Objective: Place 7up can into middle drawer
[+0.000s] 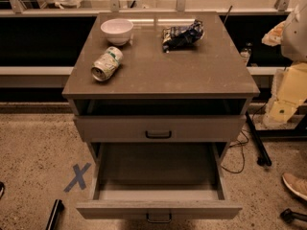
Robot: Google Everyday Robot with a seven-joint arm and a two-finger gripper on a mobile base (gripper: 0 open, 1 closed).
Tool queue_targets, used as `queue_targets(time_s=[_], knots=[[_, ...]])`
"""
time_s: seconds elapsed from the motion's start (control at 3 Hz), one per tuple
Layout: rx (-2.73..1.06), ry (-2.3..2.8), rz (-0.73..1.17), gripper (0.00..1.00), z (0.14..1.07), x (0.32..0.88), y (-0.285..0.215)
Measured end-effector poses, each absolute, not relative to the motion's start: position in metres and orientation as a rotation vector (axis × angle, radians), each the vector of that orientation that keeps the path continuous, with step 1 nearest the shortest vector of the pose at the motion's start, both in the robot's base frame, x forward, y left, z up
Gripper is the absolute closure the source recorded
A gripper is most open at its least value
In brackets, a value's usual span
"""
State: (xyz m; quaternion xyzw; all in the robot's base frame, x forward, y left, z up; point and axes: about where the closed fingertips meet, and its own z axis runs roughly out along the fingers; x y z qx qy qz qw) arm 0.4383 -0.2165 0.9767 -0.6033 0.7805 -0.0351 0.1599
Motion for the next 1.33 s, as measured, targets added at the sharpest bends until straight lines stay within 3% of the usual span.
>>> queue_targets(time_s=[0.33, 1.0, 1.33], knots=[[-1.724, 2.227, -0.103, 0.0, 0.977, 0.439, -0.216], [-2.074, 1.863, -0.152, 0.0, 0.963, 0.527, -0.174], [-2.162, 1.755, -0.175, 0.0, 0.963, 0.533, -0.171]])
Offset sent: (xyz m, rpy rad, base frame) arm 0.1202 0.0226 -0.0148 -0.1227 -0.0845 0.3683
